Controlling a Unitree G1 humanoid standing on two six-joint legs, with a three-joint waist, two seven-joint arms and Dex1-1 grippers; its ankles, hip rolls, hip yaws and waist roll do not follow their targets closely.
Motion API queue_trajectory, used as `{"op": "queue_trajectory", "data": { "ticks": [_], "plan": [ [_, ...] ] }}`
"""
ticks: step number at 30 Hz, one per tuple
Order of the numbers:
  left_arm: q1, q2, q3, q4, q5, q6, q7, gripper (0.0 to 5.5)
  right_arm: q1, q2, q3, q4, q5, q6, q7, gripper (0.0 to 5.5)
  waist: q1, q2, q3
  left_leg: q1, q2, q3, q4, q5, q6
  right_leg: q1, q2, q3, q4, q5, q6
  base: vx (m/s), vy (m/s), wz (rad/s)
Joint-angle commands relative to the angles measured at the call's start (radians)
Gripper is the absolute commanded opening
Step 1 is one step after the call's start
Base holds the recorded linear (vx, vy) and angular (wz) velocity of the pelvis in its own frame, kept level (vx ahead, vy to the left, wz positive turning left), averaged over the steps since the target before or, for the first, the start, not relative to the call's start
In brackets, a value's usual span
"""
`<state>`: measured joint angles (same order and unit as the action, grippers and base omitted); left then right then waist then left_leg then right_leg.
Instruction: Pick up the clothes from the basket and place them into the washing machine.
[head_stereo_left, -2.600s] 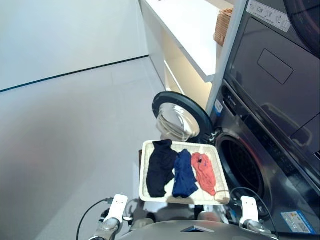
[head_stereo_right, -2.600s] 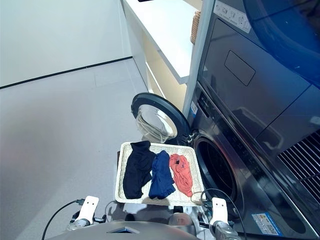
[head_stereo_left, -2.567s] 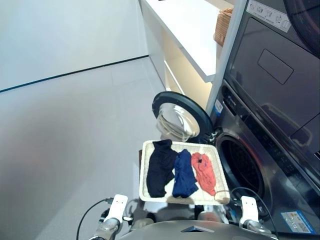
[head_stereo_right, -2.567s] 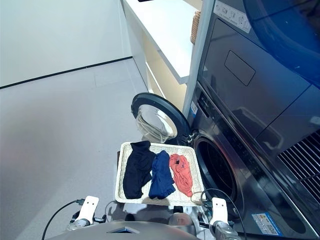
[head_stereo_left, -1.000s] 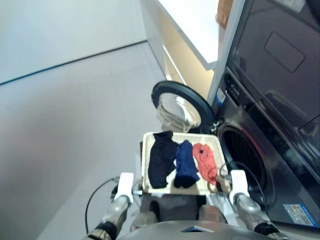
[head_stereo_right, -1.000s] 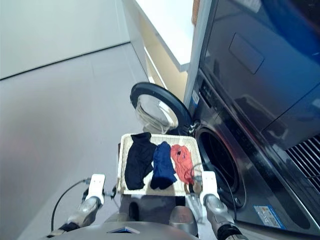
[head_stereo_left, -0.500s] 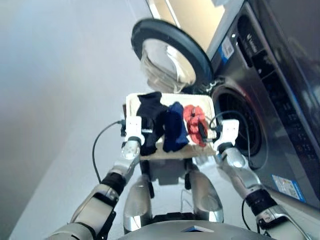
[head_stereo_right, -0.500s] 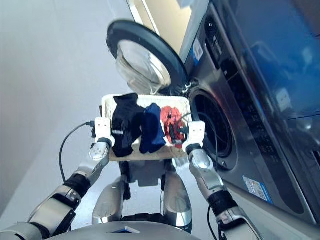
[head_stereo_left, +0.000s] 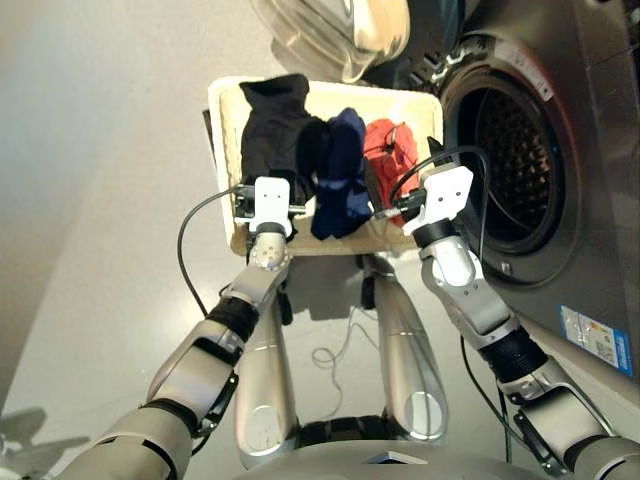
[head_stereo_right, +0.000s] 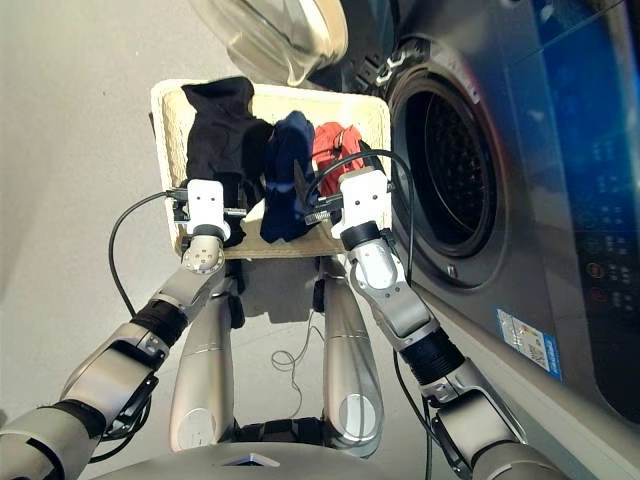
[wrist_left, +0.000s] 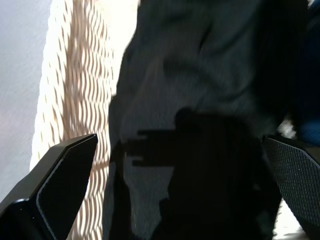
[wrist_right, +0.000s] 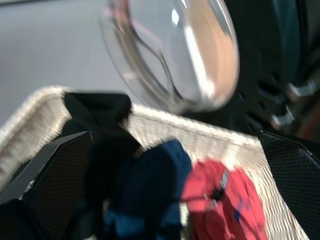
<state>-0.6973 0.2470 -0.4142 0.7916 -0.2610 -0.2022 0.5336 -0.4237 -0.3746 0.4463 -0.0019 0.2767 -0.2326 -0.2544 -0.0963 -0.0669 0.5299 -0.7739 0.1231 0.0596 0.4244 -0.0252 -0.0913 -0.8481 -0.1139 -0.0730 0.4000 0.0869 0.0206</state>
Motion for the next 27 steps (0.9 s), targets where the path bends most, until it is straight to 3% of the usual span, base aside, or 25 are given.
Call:
{"op": "queue_trajectory", "data": {
  "ticks": [1, 9, 27],
  "plan": [
    [-0.040, 0.007, 0.030, 0.003, 0.048, -0.015, 0.054, 5.50, 0.010, 0.002, -0.021, -0.114, -0.039, -0.107, -0.022, 5.50, -0.013, 0.014, -0.010, -0.033, 0.001, -0.017, 0.069, -0.046, 0.014, 0.005, -0.035, 0.029, 0.178, -0.179, 0.103, 0.000, 0.000, 0.000],
    [-0.090, 0.015, 0.069, 0.061, -0.020, -0.027, 0.077, 5.50, 0.001, -0.018, -0.012, -0.091, -0.024, -0.117, -0.022, 5.50, -0.020, 0.006, -0.010, -0.090, -0.002, -0.028, 0.096, -0.047, 0.013, -0.052, -0.037, 0.036, 0.202, -0.185, 0.100, -0.007, 0.000, 0.001],
    [-0.212, 0.021, 0.058, 0.214, -0.152, -0.040, -0.032, 5.50, -0.025, -0.049, 0.038, -0.099, 0.064, -0.114, 0.072, 5.50, -0.043, -0.009, -0.010, -0.127, 0.008, -0.030, 0.120, -0.045, 0.007, -0.094, -0.029, 0.050, 0.221, -0.185, 0.101, 0.000, 0.000, 0.000]
  ]
}}
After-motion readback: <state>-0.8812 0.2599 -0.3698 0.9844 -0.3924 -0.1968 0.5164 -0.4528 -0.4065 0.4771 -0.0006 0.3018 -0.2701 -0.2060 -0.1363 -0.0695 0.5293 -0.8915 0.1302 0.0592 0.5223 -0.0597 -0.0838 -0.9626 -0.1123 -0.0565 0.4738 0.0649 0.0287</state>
